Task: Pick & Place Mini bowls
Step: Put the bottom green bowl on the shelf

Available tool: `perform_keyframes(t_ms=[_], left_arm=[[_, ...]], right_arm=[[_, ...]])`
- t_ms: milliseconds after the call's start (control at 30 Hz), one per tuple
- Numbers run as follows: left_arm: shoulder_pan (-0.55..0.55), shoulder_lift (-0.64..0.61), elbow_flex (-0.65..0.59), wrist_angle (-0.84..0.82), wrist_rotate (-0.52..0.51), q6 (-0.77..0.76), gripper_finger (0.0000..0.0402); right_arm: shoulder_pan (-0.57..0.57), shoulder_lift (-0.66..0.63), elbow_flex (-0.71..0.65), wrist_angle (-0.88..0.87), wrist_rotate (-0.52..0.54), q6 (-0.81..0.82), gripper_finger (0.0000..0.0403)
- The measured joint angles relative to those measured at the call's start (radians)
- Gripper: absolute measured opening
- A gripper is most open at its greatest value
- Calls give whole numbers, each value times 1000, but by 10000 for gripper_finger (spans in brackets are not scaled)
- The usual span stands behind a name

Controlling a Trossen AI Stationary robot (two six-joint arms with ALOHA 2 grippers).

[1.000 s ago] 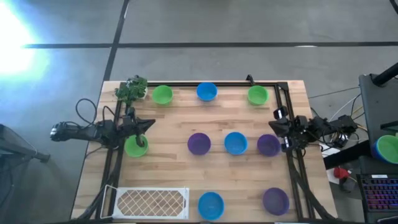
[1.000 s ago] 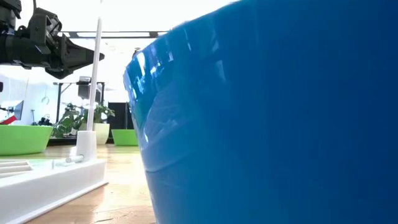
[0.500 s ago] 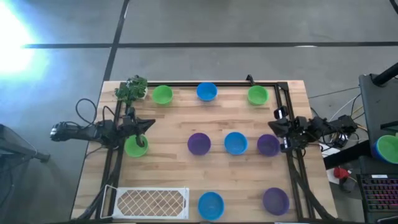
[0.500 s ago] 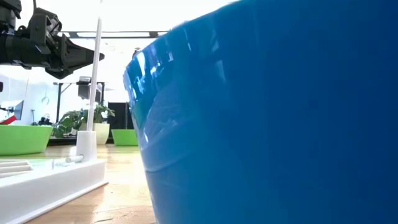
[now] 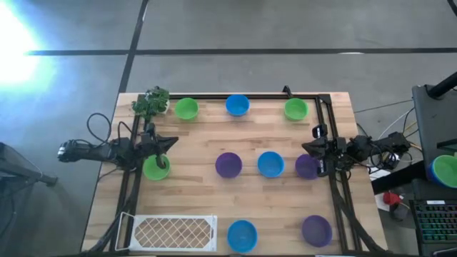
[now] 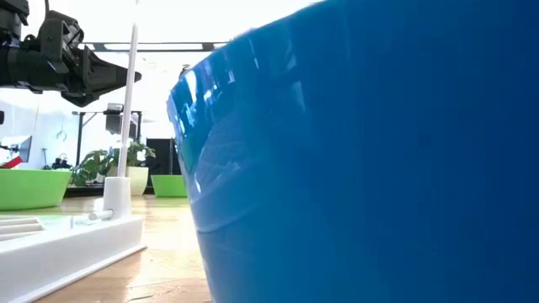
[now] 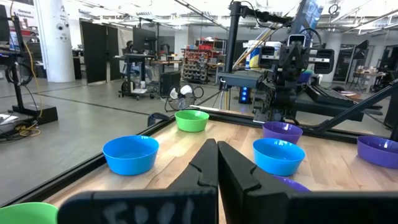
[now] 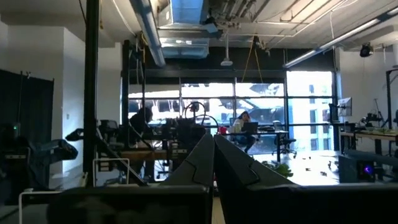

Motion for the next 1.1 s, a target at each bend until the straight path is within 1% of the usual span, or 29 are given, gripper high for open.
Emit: perform_keyframes(t_ms=[200, 433, 900, 1000, 1100], left_arm=[[0, 0, 0, 0, 0, 0, 0], [0, 0, 0, 0, 0, 0, 0], [0, 0, 0, 12, 0, 0, 0], [0, 0, 0, 32, -2, -41, 0], [0, 0, 0, 53, -3, -117, 0]], right_arm=[[0, 0, 0, 0, 2, -2, 8], [0, 0, 0, 0, 2, -83, 8], [0, -1, 0, 2, 4, -52, 8], [0, -1, 0, 5, 4, -71, 8], [0, -2, 0, 16, 4, -135, 8]])
